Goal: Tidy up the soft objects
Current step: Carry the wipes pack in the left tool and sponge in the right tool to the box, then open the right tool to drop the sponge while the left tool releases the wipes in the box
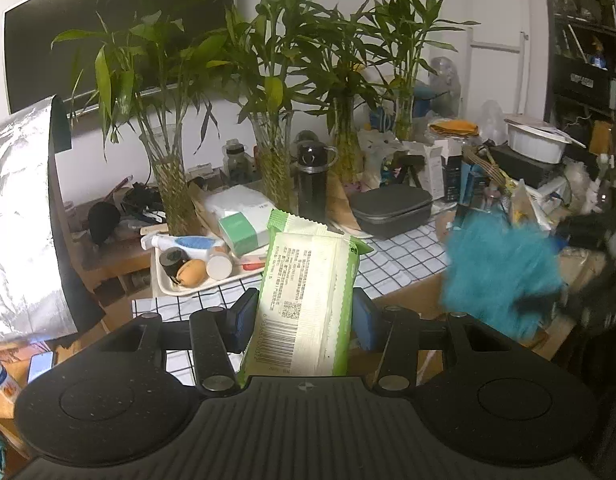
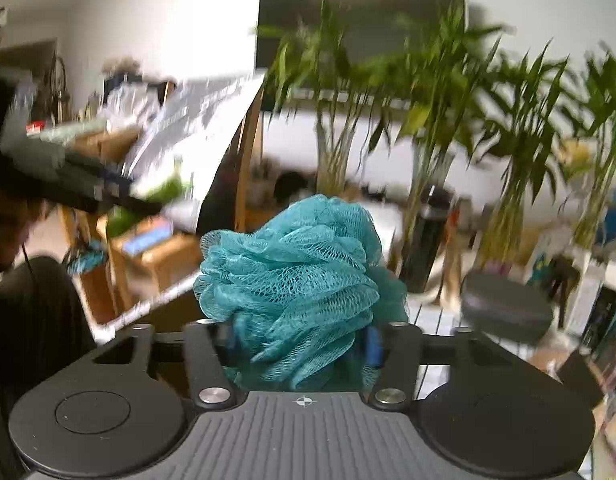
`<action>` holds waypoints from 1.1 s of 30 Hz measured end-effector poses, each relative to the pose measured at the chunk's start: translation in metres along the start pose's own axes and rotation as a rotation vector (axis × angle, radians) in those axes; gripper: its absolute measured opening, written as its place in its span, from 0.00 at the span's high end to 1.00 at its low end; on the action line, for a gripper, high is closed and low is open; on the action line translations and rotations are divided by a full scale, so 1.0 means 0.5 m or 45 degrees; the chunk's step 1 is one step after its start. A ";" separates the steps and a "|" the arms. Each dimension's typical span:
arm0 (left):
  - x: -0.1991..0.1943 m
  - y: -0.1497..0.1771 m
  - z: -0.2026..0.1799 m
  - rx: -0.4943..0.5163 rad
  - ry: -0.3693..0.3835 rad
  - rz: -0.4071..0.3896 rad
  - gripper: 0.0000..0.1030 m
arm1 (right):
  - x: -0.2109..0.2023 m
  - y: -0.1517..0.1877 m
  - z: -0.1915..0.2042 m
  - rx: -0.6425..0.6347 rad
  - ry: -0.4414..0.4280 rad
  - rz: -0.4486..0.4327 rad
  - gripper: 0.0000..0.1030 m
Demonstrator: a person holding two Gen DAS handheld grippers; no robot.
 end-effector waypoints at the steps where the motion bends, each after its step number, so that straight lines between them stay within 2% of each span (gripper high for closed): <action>1: -0.001 0.003 -0.002 -0.002 0.003 0.003 0.54 | 0.016 0.029 0.010 -0.013 -0.022 0.036 0.23; 5: -0.002 0.020 -0.011 -0.004 0.000 0.028 0.54 | 0.019 0.058 0.007 0.012 -0.016 0.021 0.04; 7: -0.001 0.027 -0.012 -0.016 -0.001 0.039 0.54 | 0.016 0.071 -0.002 0.069 -0.049 0.011 0.00; 10: 0.001 0.036 -0.016 -0.031 -0.002 0.059 0.54 | 0.013 0.090 -0.024 0.152 -0.072 -0.010 0.00; 14: 0.011 0.042 -0.026 -0.022 -0.007 0.089 0.54 | 0.008 0.102 -0.051 0.221 -0.021 -0.023 0.00; 22: 0.036 0.032 -0.050 -0.019 0.016 0.128 0.54 | -0.004 0.115 -0.060 0.232 0.014 -0.024 0.00; 26: 0.061 0.024 -0.048 -0.095 0.063 0.176 0.53 | -0.008 0.119 -0.073 0.265 0.026 -0.031 0.00; 29: 0.095 0.033 -0.036 -0.193 0.126 0.254 0.47 | -0.009 0.122 -0.078 0.281 0.029 -0.031 0.00; 30: 0.101 0.038 -0.031 -0.219 0.139 0.261 0.39 | -0.008 0.123 -0.078 0.281 0.034 -0.026 0.00; 32: 0.101 0.049 -0.024 -0.243 0.133 0.247 0.31 | -0.006 0.126 -0.074 0.265 0.044 -0.011 0.00; 33: 0.100 0.055 -0.021 -0.242 0.115 0.243 0.31 | -0.006 0.126 -0.074 0.265 0.044 -0.011 0.00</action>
Point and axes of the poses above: each gripper's, at about its wrist camera, not at the fingertips, and x roughly the way its jaws point, z to its left, y to its underside, the point moved 5 cm from there along x, roughly the way its jaws point, and after that the axes turned 2 degrees about -x, right-handed, at the moved point
